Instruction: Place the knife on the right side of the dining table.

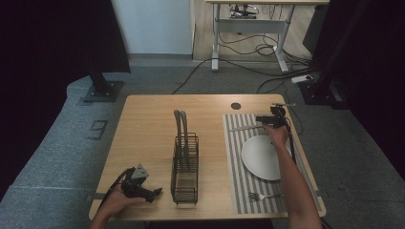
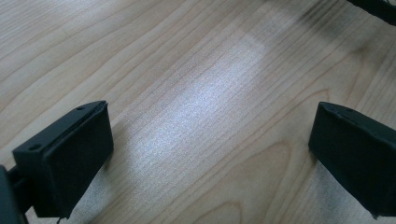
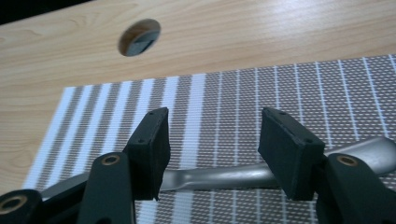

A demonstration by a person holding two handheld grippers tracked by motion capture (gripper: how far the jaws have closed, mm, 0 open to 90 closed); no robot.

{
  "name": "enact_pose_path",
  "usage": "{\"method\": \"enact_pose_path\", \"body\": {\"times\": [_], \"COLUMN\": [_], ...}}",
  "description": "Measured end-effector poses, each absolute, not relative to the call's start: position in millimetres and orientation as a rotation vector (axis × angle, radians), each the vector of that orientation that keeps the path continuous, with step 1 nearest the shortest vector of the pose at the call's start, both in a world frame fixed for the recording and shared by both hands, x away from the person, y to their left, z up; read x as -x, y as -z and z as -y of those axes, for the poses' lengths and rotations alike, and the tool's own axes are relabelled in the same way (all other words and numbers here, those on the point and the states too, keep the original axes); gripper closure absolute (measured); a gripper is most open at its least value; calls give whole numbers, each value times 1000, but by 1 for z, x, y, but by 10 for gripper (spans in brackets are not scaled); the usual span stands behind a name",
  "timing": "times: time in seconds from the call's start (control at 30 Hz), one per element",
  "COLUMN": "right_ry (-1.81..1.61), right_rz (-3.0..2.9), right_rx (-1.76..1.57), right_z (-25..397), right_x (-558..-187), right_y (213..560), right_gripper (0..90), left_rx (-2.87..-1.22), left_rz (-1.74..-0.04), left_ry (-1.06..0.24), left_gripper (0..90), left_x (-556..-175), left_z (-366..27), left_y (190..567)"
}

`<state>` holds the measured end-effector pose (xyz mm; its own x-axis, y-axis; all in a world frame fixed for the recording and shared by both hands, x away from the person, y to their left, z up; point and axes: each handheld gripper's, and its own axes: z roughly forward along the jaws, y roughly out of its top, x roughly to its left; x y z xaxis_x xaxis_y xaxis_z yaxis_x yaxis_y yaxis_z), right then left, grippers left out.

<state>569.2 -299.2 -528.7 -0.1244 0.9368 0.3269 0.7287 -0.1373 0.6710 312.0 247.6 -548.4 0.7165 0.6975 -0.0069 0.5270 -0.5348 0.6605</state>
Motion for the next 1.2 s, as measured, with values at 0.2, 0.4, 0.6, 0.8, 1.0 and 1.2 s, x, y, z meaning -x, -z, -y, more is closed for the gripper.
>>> {"method": "enact_pose_path", "body": {"times": [0.2,0.4,0.6,0.8,1.0,1.2], "right_ry": [-1161,-1226,-1239,-1285,-1369,-1410], "right_rz": [-1906,-1914,-1958,-1996,-2024,-2099], "right_rx": [-1837,-1799,-1740,-1694,-1633,-1565], "right_z": [294,291,283,274,262,244], "right_x": [-560,-544,-522,-499,-470,-440], "right_y": [517,507,496,487,487,483], "right_gripper": [415,417,415,416,422,421], "left_rx": [-2268,-2268,-2268,-2268,-2268,-2268], "left_rz": [-925,-925,-925,-925,-925,-925], "left_ry": [-340,-340,-340,-340,-340,-340], "left_gripper": [0,0,0,0,0,0], "left_x": [-312,-312,-312,-312,-312,-312], "left_z": [-248,-248,-248,-248,-248,-248], "left_y": [548,548,548,548,548,548]}}
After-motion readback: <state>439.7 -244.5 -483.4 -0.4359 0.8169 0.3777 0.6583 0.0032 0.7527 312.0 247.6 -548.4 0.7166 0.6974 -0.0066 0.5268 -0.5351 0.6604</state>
